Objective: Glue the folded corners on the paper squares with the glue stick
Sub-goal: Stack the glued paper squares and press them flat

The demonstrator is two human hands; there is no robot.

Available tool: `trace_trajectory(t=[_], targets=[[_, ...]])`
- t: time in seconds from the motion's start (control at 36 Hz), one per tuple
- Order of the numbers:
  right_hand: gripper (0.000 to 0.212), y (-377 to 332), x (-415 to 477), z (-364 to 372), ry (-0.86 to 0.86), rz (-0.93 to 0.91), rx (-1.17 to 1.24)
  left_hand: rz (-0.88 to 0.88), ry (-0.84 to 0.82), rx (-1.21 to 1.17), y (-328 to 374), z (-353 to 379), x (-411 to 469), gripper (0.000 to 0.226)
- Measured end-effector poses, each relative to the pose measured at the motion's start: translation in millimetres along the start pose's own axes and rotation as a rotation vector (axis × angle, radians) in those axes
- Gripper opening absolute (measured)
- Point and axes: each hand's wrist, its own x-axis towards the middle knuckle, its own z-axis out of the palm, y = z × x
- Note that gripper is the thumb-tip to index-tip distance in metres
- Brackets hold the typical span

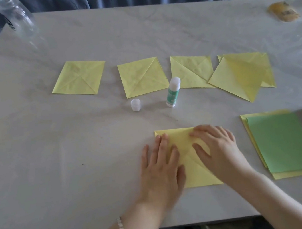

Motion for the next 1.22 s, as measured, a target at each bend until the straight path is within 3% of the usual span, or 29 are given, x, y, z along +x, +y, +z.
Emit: trace_trajectory(t=[0.11,0.22,0.39,0.44,0.75,0.94,1.22], targets=[[0.034,4.4,35.4,-8.9,-0.153,0.101,-0.006,0.002,0.003,0.017,-0.3,-1.9,-0.6,0.042],[0.022,8.1,53.3,-14.2,-0.286,0.097,-0.004,0.004,0.017,0.001,-0.2,-3.8,-0.3,0.043],[0.011,8.1,59.1,-16.7,-0.357,0.109,0.007,0.013,0.014,0.007,-0.3,-4.2,-0.2,0.043],[0.001,8.9,59.3,-16.0,-0.348,0.109,0.036,0.011,0.002,0.012,0.2,-4.8,0.0,0.044],[0.004,14.4,39.9,-5.9,-0.186,0.083,0.139,0.045,0.004,0.043,-7.1,-4.0,0.7,0.058],[0.012,2.3,13.5,11.1,0.177,-0.061,-0.007,0.057,-0.104,0.014,-7.7,-5.4,6.2,0.062],[0.041,-1.9,-17.6,21.2,0.083,0.041,0.04,0.097,-0.081,-0.003,-12.8,-5.2,10.4,0.064]])
